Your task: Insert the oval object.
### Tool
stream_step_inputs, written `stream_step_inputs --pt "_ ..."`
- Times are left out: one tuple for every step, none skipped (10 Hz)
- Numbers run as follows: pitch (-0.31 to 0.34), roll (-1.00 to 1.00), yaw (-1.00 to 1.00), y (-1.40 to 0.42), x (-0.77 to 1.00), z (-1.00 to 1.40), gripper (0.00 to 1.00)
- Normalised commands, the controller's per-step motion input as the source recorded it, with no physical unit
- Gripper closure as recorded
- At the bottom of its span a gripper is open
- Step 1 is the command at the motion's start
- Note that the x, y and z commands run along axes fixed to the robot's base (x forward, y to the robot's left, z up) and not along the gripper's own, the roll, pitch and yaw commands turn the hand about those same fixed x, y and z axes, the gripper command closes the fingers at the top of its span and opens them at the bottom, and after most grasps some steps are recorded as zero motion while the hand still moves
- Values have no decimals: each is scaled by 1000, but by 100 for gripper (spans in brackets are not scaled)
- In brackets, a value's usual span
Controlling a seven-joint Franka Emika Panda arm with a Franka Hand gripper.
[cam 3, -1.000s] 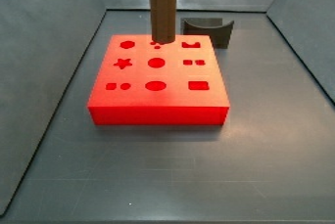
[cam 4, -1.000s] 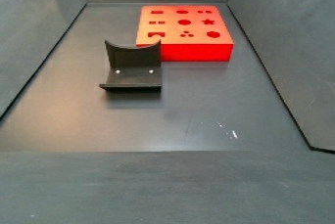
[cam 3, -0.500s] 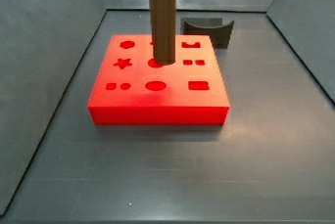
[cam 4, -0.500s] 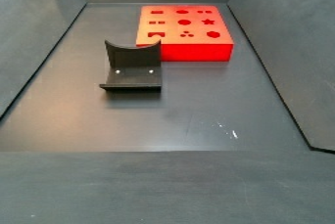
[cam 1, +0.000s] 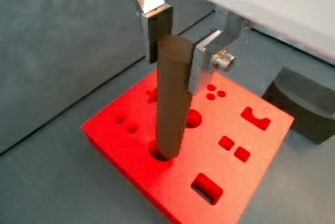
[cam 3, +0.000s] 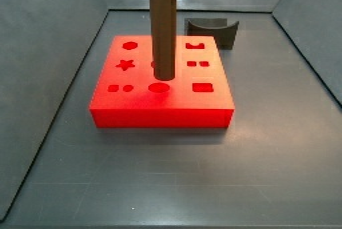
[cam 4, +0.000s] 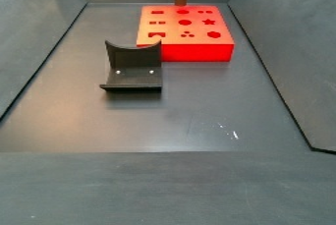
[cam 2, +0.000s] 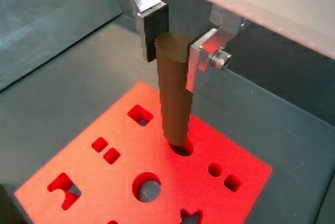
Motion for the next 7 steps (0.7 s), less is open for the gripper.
stream_step_inputs --pt "-10 0 0 0 0 -194 100" --pt "-19 0 0 0 0 -251 100" --pt "-10 0 14 0 0 -229 100" --pt "-6 0 0 0 0 -154 100" --pt "-19 0 0 0 0 -111 100" --pt "-10 0 0 0 0 -123 100" --pt "0 19 0 -29 0 -94 100"
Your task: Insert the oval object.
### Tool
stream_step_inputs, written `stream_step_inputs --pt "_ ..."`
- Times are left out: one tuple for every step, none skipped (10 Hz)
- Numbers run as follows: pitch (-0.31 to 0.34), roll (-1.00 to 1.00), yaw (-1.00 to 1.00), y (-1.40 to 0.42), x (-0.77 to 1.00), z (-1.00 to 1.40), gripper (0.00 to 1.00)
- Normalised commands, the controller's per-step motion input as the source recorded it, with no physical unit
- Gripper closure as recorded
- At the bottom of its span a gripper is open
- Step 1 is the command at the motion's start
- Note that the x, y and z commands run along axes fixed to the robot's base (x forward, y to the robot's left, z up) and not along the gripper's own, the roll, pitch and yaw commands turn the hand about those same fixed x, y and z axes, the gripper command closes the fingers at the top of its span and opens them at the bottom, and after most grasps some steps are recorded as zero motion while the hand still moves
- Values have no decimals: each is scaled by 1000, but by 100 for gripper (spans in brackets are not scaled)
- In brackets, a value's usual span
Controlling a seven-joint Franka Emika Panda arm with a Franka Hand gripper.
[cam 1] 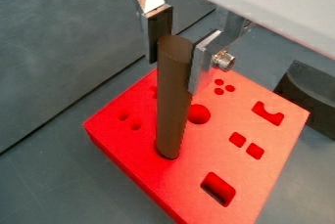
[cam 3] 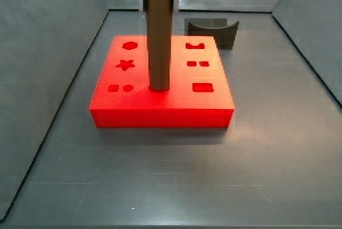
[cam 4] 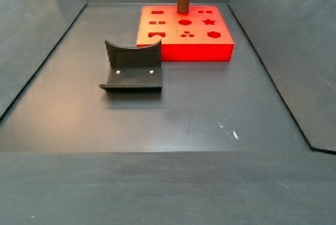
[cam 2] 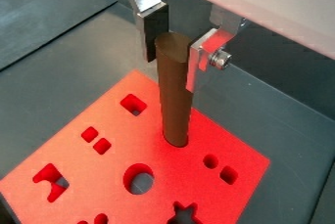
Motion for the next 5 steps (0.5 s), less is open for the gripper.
stream_step_inputs --pt "0 86 0 -57 0 -100 100" --pt "0 74 0 -23 0 -120 100" --pt "0 106 0 -31 0 -143 100" --pt "0 141 17 -26 0 -180 100" --pt "0 114 11 0 0 -211 100"
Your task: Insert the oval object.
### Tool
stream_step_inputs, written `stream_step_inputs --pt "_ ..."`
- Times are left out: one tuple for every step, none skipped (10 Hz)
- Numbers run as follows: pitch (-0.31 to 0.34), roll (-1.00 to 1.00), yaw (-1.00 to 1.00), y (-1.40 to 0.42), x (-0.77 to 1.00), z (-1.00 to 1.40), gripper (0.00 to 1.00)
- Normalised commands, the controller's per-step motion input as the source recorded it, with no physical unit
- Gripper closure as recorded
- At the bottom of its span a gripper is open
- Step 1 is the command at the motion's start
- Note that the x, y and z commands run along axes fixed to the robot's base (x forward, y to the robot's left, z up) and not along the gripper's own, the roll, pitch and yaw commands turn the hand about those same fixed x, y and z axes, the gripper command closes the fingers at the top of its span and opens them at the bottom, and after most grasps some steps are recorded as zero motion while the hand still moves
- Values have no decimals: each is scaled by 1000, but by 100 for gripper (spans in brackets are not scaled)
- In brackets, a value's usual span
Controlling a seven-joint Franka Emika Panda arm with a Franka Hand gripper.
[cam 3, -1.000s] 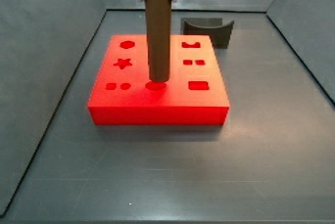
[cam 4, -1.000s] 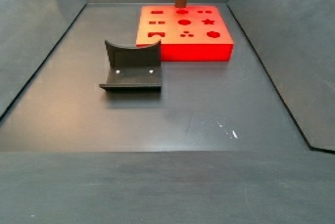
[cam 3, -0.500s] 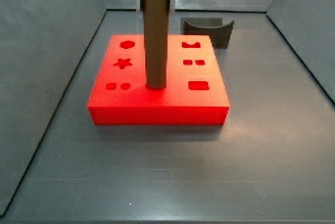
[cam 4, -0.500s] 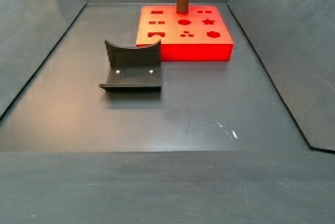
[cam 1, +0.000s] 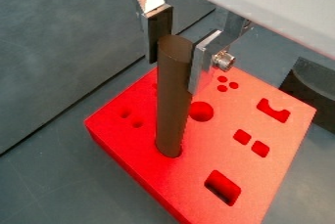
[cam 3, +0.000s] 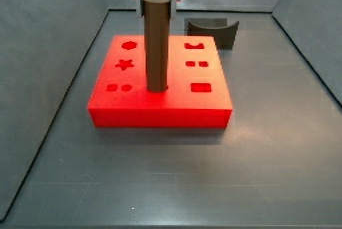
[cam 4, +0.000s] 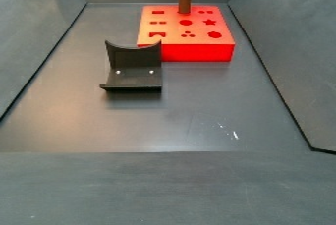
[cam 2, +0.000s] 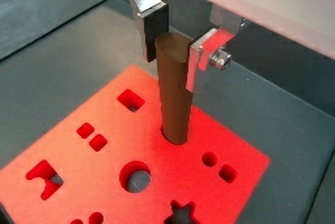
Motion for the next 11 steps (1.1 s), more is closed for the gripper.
stream_step_inputs --pt "0 149 31 0 0 -257 100" --pt "-37 161 74 -9 23 -477 100" --pt "-71 163 114 -57 77 -626 100" --pt "-83 159 146 -111 100 -654 100" --pt "-36 189 326 -363 220 -446 100" --pt "-27 136 297 -440 309 -300 100" --pt "-26 130 234 -306 226 -323 100" --pt "0 4 0 -6 54 -86 100" --pt "0 9 0 0 0 0 100" --pt "0 0 0 0 26 0 100" --pt "0 -47 0 3 0 -120 100"
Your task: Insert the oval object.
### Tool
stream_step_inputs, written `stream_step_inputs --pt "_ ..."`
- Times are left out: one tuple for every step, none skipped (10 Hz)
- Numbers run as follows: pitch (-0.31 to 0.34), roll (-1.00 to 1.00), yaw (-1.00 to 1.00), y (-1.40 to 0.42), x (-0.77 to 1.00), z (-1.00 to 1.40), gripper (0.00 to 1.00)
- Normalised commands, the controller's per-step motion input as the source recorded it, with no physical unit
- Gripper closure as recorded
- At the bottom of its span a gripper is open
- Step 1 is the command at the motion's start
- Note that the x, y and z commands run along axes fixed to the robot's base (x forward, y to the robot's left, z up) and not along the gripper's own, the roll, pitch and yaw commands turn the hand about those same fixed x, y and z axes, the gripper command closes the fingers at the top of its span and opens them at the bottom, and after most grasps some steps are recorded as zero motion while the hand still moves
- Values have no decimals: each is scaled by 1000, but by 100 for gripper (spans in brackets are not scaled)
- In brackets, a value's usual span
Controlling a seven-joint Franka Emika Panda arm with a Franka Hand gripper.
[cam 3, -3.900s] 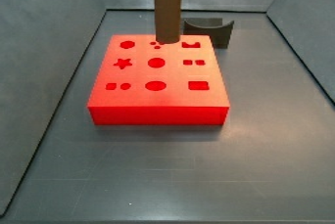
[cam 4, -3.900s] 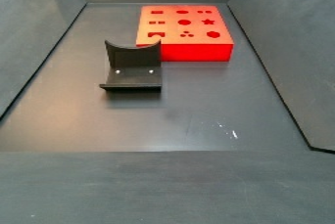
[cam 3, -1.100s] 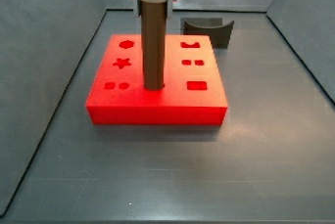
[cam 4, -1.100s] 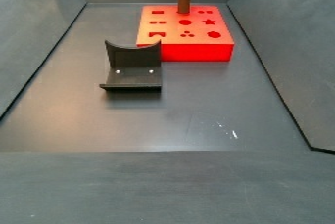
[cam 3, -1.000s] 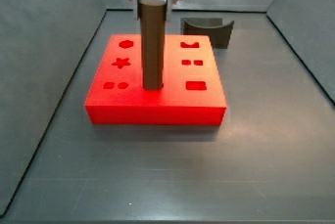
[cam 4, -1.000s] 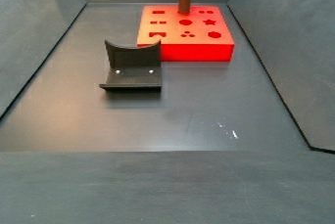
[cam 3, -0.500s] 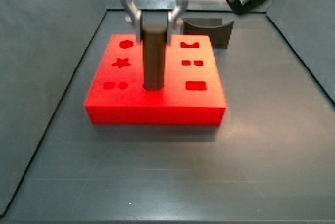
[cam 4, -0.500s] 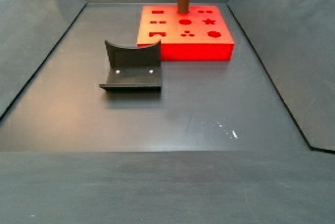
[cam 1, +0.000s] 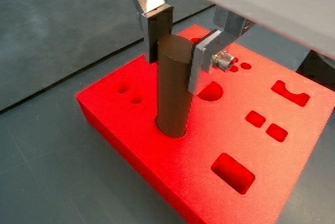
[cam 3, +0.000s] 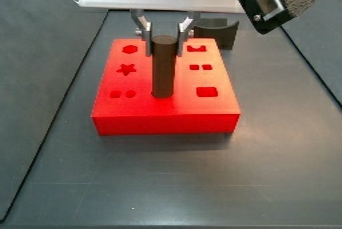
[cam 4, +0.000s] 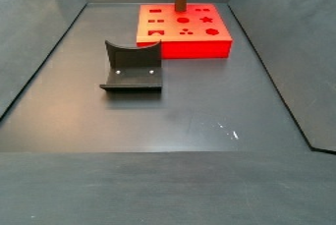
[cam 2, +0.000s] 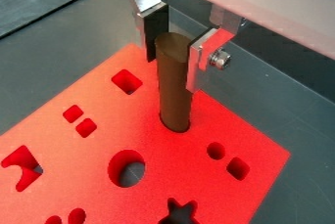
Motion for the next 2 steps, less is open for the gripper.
stream_step_inputs --pt "0 -3 0 0 0 -49 100" --pt "0 0 0 0 0 0 100"
